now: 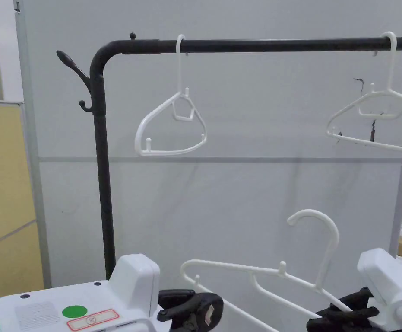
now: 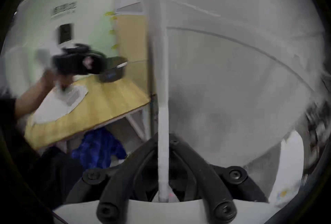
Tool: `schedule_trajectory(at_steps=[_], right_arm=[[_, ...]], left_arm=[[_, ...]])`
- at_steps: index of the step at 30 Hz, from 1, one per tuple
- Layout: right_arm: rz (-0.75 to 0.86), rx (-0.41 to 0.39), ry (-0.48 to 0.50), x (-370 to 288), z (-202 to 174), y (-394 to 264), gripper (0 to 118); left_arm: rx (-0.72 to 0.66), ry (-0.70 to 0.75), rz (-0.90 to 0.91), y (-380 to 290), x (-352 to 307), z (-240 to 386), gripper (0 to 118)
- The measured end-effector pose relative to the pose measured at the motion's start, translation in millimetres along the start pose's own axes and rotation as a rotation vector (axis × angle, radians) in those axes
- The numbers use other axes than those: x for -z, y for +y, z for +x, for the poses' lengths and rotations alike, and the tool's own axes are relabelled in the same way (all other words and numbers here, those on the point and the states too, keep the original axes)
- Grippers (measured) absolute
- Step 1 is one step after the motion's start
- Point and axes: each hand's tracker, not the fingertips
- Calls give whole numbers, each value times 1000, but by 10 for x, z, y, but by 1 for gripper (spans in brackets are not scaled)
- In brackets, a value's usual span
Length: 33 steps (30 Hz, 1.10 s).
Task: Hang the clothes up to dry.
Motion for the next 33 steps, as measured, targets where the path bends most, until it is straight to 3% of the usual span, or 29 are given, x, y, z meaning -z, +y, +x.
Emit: schedule_trajectory(at_steps=[1,2,3,4,7,9,14,16,21,25,29,33], right_arm=[[0,-80,99,-45,-7,-13,6],[0,-104,201,-60,-5,-6,6],[7,-48,260,-20,12,27,6],[16,-41,284,24,-46,39,5],[44,-117,303,321,-117,147,6],[47,-150,381,707,-160,267,6],[71,-333,564,1828,-618,897,5],[90,-417,693,2263,-923,1180,5],[129,-683,1012,3235,-2156,1838,5],[146,-852,1218,3702,-3179,2099,5],[142,-951,1413,3893,-3979,2064,5],[144,-964,1454,3982,-4270,1938,5]], left_arm=[[10,-87,-45,-39,-15,-9,2],[14,-159,-113,-96,-11,-3,2],[10,-169,-156,-165,-15,18,2],[15,-178,-183,-241,-22,27,2],[-31,-83,-172,-557,-141,53,2],[-117,-38,-144,-816,-399,31,2],[-258,330,-96,-1400,-1503,201,2],[-303,497,-89,-1615,-1991,435,2],[-495,962,-1,-2114,-3017,1414,2],[-622,1255,73,-2394,-3334,2298,2],[-713,1452,111,-2542,-3221,2909,2],[-734,1592,92,-2625,-3038,3041,2]])
